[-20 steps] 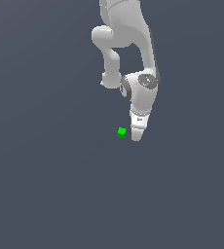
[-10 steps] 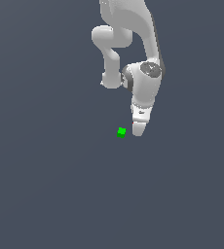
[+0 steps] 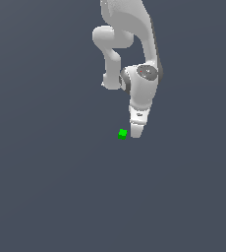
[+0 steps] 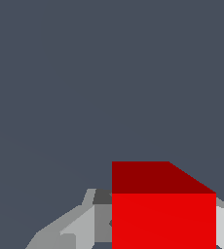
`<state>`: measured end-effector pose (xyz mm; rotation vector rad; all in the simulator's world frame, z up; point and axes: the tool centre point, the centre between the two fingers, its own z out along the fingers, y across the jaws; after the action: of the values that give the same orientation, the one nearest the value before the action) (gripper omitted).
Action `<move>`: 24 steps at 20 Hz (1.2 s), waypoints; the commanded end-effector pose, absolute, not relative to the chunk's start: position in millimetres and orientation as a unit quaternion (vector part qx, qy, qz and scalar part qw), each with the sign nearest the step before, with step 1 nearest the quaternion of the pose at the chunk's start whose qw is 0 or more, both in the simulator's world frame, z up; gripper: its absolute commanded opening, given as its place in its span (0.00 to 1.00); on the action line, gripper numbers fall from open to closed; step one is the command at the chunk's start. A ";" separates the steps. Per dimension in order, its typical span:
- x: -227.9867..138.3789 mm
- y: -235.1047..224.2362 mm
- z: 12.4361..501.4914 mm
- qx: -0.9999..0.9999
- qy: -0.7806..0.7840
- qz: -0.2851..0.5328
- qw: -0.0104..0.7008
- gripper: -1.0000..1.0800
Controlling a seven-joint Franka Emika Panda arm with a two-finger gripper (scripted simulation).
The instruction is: Stack the red cube on top of the green cube.
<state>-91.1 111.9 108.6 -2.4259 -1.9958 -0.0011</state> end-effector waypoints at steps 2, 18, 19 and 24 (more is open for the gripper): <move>-95.1 95.7 95.9 -0.773 -0.635 0.000 0.000 0.00; -103.0 53.8 61.8 -0.773 -0.635 0.000 0.000 0.96; -103.0 53.8 61.8 -0.773 -0.635 0.000 0.000 0.96; -103.0 53.8 61.8 -0.773 -0.635 0.000 0.000 0.96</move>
<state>-103.0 53.8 61.8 -2.4275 -1.9939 0.0002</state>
